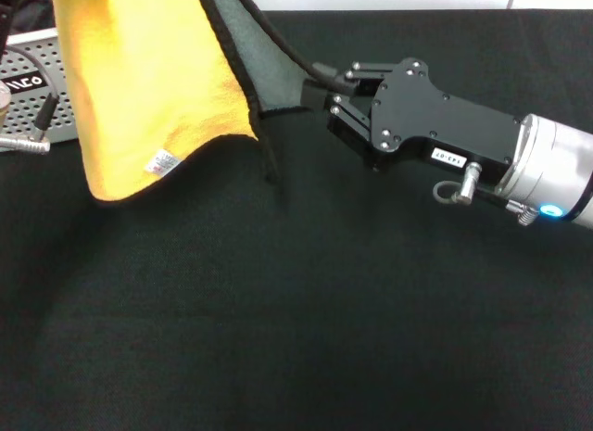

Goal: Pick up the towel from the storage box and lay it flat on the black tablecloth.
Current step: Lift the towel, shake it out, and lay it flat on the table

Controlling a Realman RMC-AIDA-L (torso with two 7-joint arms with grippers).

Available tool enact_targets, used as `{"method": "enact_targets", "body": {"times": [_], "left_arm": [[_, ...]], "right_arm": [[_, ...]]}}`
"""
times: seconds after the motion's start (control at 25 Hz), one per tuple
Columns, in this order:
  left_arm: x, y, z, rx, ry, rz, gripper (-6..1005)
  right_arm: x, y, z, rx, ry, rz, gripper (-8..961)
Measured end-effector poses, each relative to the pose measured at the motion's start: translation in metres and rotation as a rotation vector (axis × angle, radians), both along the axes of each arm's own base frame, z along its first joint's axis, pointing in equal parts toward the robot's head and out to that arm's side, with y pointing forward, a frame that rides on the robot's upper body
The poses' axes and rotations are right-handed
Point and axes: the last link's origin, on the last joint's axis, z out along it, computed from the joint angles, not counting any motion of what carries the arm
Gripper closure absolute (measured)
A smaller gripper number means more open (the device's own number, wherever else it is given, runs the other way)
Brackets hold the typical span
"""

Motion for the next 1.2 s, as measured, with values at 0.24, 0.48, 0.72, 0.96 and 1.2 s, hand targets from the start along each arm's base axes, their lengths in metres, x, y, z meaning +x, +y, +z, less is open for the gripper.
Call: {"method": "enact_targets", "body": {"times": [0.24,0.48,0.72,0.96,1.2], "left_arm": [[0.000,0.000,0.001,0.004,-0.004,0.002,982],[0.000,-0.002,-0.003,-0.025,0.008,-0.007,981],[-0.008,-0.011,-0.012,-0.087,0.058,-0.004,981],[-0.021,-0.024,-0.015,-0.169,0.060,0.016,981],[-0.024,-0.031,-0.013,-0.301,0.189,-0.054,981]], "right_arm": [[-0.001,-0.003,0.000,0.000,-0.009,0.031,911],[0.000,-0.004,0.004,0.011,0.006,0.044,934],[0.007,-0.002,0.023,0.053,0.052,0.027,942],[0.011,0.007,0.042,0.031,0.064,0.004,942],[0.005,0.011,0.061,-0.052,0.007,0.041,942]]}}
